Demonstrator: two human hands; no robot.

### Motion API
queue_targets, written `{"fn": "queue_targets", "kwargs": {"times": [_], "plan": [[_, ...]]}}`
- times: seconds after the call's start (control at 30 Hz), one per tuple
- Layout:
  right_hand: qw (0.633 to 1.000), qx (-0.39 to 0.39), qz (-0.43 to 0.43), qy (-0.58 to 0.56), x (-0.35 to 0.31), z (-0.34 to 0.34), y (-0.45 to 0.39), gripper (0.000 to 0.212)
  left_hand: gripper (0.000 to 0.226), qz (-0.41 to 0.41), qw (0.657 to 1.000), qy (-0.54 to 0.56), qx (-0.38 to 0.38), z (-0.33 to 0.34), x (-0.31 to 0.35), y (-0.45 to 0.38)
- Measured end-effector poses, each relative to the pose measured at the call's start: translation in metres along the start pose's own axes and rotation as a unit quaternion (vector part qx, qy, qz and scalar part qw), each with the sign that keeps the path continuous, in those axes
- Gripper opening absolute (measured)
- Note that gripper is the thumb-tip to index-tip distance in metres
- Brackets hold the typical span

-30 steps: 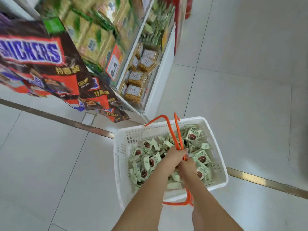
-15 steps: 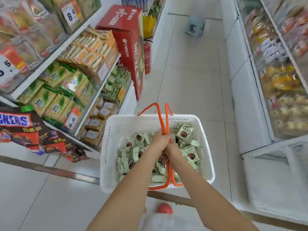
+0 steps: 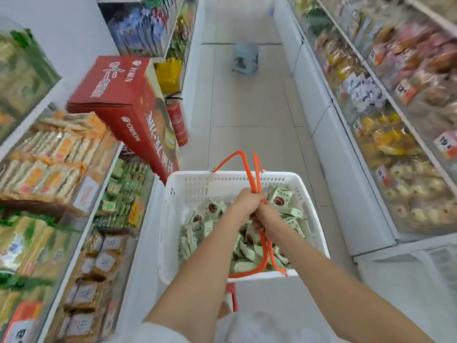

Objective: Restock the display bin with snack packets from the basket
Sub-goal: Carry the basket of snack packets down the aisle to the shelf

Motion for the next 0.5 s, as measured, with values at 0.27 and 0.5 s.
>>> {"fn": "queue_targets", "kwargs": {"times": [0.27,0.5], "plan": [[1.000,0.014,-0.008,-0.017,-0.131,0.002,-0.142,0.023,0.011,0.005,0.998,-0.052,-0.017,-0.026,0.134,-0.144],[1.000,0.015,0.003,-0.007,-0.261,0.004,-0.294,0.028,0.004,0.005,0.999,-0.041,-0.007,-0.050,0.267,-0.295]]}}
Point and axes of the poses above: each hand's wrist, its own y-axis away from the middle knuckle, its own z-axis out of the palm, x = y × z, the point moved 6 cm from there along -y, towards the middle knuckle, and after that the axes turned 3 degrees about -z, right-handed, at the moved point
